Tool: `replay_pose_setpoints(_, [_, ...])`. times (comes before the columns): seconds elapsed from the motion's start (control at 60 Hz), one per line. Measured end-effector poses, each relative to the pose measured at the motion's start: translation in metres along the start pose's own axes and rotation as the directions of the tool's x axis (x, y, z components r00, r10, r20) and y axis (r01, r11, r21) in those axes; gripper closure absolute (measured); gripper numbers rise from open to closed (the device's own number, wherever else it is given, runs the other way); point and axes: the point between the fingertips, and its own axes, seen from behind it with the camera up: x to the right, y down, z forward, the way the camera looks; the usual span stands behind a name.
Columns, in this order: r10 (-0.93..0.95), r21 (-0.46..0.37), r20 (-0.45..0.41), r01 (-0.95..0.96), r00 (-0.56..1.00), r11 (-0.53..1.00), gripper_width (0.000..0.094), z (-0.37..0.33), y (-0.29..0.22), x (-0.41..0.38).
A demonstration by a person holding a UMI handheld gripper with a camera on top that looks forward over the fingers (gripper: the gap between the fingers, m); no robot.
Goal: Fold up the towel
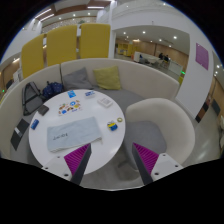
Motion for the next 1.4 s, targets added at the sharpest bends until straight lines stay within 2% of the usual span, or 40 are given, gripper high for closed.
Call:
replay_pose_setpoints(0.15, [-0.044, 0.009, 0.050, 0.044, 0.998, 0.999, 0.0067, 0.006, 0.004, -0.040])
replay_pose_setpoints(0.383, [-0.154, 0.048, 0.189, 0.147, 0.970, 0.988, 0.0063, 0.004, 0.012, -0.147])
replay_pose_setpoints(0.517, [-0.211, 0.063, 0.274, 0.202, 0.938, 0.977, 0.0067, 0.001, 0.027, -0.218])
replay_pose_setpoints(0.733, [-0.268, 0.091, 0.349, 0.252, 0.898, 0.964, 0.0066, 0.019, 0.057, -0.309])
replay_pose_setpoints(0.917, [-0.268, 0.090, 0.368, 0.253, 0.890, 0.963, 0.0067, 0.094, 0.083, -0.370])
replay_pose_setpoints(1.067, [-0.306, 0.100, 0.314, 0.289, 0.899, 0.952, 0.0066, 0.184, 0.096, -0.399])
replay_pose_setpoints(1.2, [-0.305, 0.071, 0.307, 0.298, 0.901, 0.952, 0.0067, 0.242, 0.109, -0.417])
replay_pose_setpoints(1.217, [-0.299, 0.093, 0.322, 0.284, 0.899, 0.954, 0.0072, 0.244, 0.104, -0.423])
replay_pose_setpoints(1.233, [-0.292, 0.110, 0.321, 0.270, 0.901, 0.956, 0.0131, 0.248, 0.100, -0.423])
replay_pose_setpoints(1.283, [-0.290, 0.111, 0.313, 0.268, 0.904, 0.957, 0.0163, 0.254, 0.093, -0.428])
replay_pose_setpoints(1.35, [-0.293, 0.092, 0.303, 0.278, 0.907, 0.956, 0.0524, 0.260, 0.092, -0.428])
replay_pose_setpoints(1.4, [-0.307, 0.089, 0.246, 0.294, 0.919, 0.952, 0.0795, 0.267, 0.083, -0.420])
